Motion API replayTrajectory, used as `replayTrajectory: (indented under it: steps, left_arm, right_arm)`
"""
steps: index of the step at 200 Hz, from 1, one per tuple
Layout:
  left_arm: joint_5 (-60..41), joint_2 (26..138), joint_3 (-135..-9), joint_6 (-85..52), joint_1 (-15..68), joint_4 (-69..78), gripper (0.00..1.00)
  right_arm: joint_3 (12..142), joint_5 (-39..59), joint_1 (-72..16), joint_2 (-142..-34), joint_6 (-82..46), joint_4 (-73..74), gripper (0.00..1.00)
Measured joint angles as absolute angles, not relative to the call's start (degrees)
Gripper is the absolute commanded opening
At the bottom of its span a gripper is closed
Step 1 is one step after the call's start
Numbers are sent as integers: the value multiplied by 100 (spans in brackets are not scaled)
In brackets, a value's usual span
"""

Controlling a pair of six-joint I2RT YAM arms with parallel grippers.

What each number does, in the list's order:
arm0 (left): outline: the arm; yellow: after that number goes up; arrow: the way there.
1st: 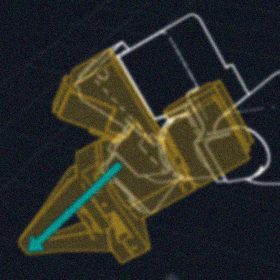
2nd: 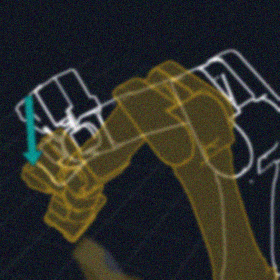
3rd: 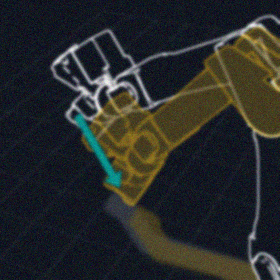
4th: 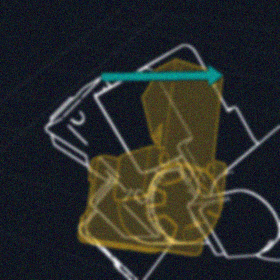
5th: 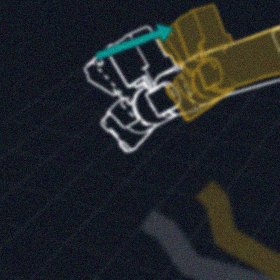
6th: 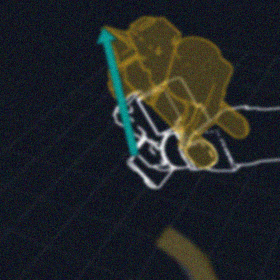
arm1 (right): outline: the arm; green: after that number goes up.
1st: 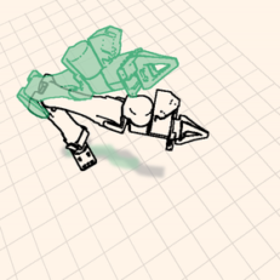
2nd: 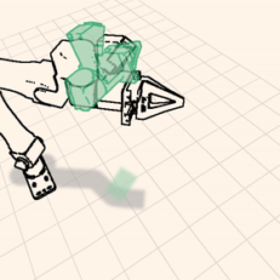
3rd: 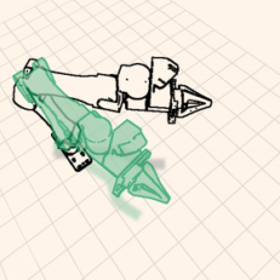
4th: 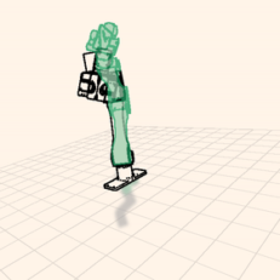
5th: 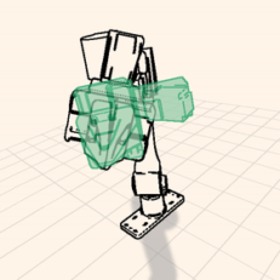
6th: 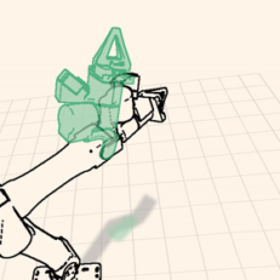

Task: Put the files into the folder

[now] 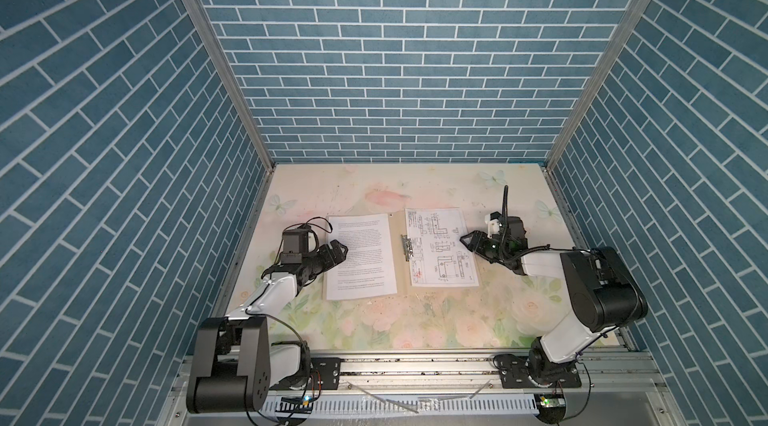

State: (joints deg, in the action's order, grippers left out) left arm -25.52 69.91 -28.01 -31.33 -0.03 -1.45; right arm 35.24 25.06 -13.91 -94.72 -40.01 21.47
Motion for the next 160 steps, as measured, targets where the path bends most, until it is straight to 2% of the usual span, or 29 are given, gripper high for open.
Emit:
replayTrajectory:
  steps: [63, 119, 160]
  left_arm:
    - [-2853, 6678, -2635, -3494, -19, 272, 95]
    - [-3782, 6560, -2556, -3854, 95, 508, 94]
    - [-3868, 6261, -2552, -4018, 91, 412, 94]
  right_arm:
    - [3531, 2421, -1391, -9478, -4001, 2150, 56]
    - [3553, 2655, -1457, -9537, -4018, 2169, 56]
    - [3564, 2668, -1457, -9542, -4021, 2158, 55]
